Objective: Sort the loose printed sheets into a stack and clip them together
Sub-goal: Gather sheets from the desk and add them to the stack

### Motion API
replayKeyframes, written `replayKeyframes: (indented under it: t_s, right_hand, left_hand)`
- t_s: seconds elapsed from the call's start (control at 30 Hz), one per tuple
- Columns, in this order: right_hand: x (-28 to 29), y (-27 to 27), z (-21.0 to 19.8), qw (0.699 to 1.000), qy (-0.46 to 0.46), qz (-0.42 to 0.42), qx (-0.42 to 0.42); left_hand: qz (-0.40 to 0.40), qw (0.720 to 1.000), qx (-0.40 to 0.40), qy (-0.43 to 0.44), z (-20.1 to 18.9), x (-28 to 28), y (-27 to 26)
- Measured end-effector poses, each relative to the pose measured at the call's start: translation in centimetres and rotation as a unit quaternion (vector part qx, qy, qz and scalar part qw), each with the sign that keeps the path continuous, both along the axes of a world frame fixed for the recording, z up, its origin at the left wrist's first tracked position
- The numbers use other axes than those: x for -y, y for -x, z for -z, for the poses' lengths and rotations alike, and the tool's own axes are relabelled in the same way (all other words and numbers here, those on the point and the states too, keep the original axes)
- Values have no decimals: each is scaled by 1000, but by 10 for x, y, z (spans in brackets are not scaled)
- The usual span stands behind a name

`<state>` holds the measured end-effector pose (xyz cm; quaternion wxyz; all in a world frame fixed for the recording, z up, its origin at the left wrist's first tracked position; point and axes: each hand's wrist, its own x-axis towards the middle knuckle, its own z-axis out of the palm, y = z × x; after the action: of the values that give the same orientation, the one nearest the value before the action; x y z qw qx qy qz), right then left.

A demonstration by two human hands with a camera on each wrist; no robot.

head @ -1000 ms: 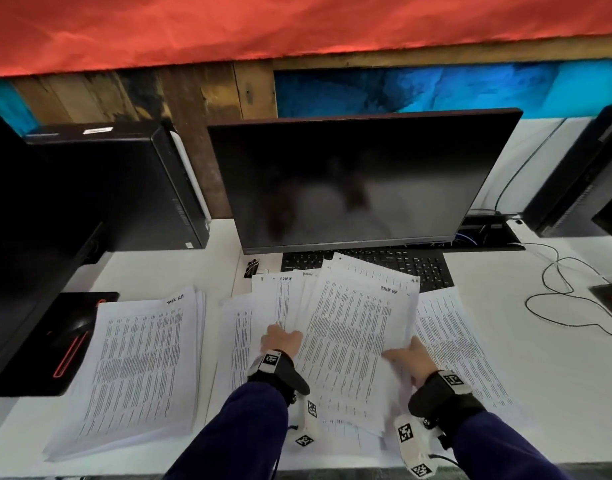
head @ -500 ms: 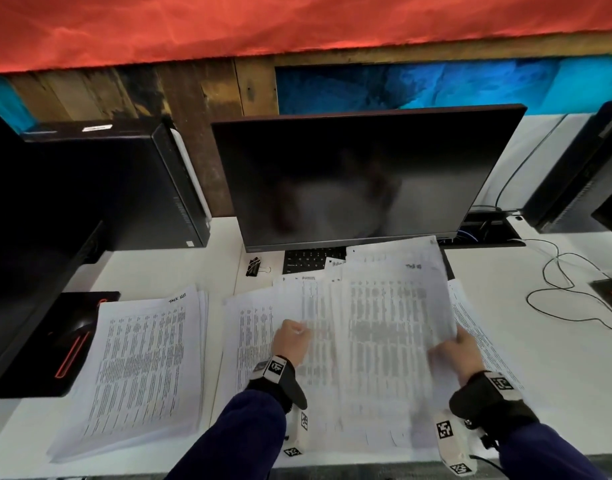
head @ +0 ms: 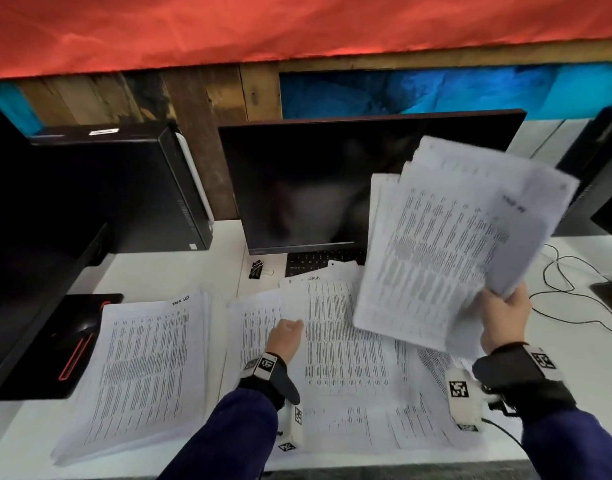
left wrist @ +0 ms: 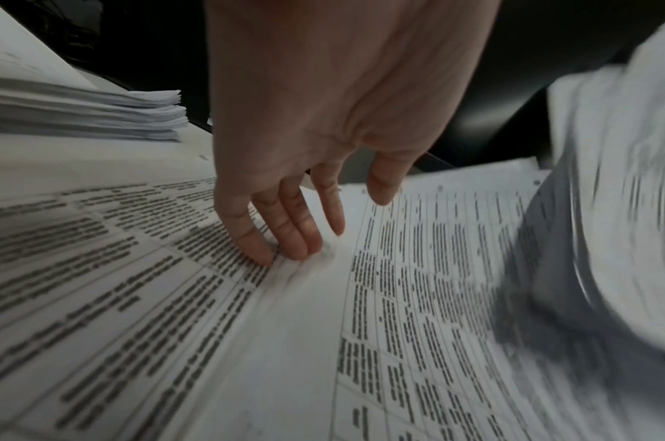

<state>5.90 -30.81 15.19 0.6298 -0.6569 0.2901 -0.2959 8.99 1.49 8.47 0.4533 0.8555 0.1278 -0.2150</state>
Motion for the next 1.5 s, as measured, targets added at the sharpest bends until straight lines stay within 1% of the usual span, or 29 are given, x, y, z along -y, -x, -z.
replayKeyframes:
  t_s: [0.03, 0.1, 0.17, 0.2, 0.27, 0.3, 0.37, 0.43, 0.5, 0.6, 0.7, 0.77, 0.8, 0.87, 0.97, 1.07, 1.13, 1.2, 1.23, 1.3, 1.37, 1.43, 1.5]
  right_hand:
    - [-5, -4, -7, 1000, -25, -6, 14]
    - [-20, -10, -20, 998, -44, -46, 30]
    - [-41, -11, -29, 994, -42, -101, 19]
    - [-51, -11, -29, 991, -39, -130, 5]
    - [-67, -10, -21, 982, -42, -182, -18]
    - [-73, -11, -17, 978, -47, -203, -27]
    - [-82, -12, -9, 970, -71, -231, -28]
    - [-89, -13, -8, 964, -96, -246, -27]
    - [-96, -13, -12, 961, -100, -259, -20]
    - [-107, -11, -16, 954, -101, -283, -3]
    - [-118, -8, -12, 954, -67, -291, -5]
    - [-126, -6, -10, 952, -68, -299, -3]
    - [-131, -5, -13, 951, -76, -300, 1]
    - [-138, -7, -22, 958, -80, -274, 18]
    - [-145, -11, -51, 969, -36, -226, 87]
    - [-153, -11, -74, 962, -7, -227, 151]
    - [-158, -11, -76, 959, -15, -231, 165]
    - [-158, -13, -66, 961, -16, -234, 147]
    - [-158, -13, -60, 963, -8, -237, 127]
    - [-154, -15, -46, 965, -3, -249, 88]
    - [-149, -19, -37, 964, -21, -259, 51]
    - [-149, -26, -35, 959, -45, -281, 12]
    - [-149, -31, -36, 953, -59, -297, -16]
  left_hand:
    - [-2, 1000, 11, 20, -7, 2, -2]
    - [-22, 992, 42, 115, -23, 5, -5]
    - [-55, 970, 79, 221, -45, 6, -12]
    - [-57, 961, 93, 253, -59, 7, -15]
    - [-40, 951, 121, 281, -88, 5, -19]
    - [-39, 949, 132, 285, -96, 4, -21]
    - [-80, 936, 168, 299, -105, 2, -21]
    - [-133, 921, 208, 302, -101, -3, -18]
    - [-144, 917, 232, 289, -95, -5, -14]
    - [-149, 919, 241, 273, -82, -2, -4]
    - [-164, 929, 230, 239, -69, 5, 8]
    - [-176, 929, 243, 219, -66, 11, 14]
    - [-184, 926, 254, 209, -69, 14, 16]
    - [-198, 915, 289, 201, -82, 19, 17]
    - [-200, 887, 362, 205, -110, 23, 13]
    - [-190, 873, 402, 202, -127, 29, 10]
    - [-190, 869, 410, 199, -126, 32, 10]
    - [-190, 872, 410, 189, -116, 31, 12]
    - [-187, 878, 400, 186, -106, 30, 12]
    - [-178, 895, 363, 188, -90, 26, 12]
    - [-179, 907, 328, 196, -81, 21, 11]
    - [-192, 909, 308, 207, -81, 16, 8]
    - [-209, 904, 298, 225, -83, 13, 4]
